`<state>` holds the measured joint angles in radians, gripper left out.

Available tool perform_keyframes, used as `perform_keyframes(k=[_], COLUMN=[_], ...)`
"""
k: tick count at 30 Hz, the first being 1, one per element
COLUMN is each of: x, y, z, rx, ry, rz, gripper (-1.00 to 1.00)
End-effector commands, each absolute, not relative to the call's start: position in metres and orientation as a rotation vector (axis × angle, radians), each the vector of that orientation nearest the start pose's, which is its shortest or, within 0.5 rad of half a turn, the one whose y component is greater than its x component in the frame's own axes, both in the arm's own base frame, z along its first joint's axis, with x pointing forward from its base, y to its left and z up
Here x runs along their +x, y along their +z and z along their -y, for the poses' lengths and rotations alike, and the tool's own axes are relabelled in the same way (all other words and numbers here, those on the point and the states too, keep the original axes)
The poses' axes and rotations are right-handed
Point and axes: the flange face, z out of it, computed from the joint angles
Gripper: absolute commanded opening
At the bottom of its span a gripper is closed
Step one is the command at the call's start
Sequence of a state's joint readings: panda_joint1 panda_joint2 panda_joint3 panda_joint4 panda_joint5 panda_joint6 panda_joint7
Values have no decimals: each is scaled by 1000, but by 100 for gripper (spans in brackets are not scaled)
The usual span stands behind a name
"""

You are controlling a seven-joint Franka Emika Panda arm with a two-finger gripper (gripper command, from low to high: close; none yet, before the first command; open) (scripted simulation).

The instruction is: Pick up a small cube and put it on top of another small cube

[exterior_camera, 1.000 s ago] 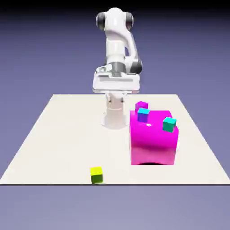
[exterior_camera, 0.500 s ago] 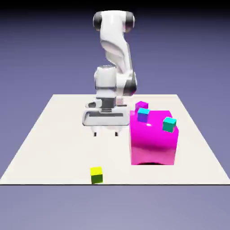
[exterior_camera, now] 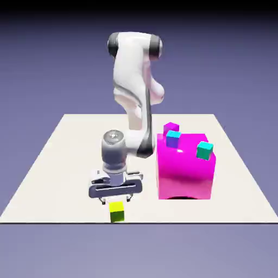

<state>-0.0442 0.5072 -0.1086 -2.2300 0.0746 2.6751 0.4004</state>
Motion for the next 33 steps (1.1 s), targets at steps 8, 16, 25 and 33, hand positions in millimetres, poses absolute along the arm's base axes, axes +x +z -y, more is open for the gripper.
perform_keyframes(k=[8,16,25,33], x=[529,502,429,346], y=[205,305,396,451], z=[80,-22,-108,-149], rx=[-3033,-3166,-3187,-3095], ry=[86,69,54,45], rz=[-922,-367,261,808], gripper=[-100,-100,-100,-100])
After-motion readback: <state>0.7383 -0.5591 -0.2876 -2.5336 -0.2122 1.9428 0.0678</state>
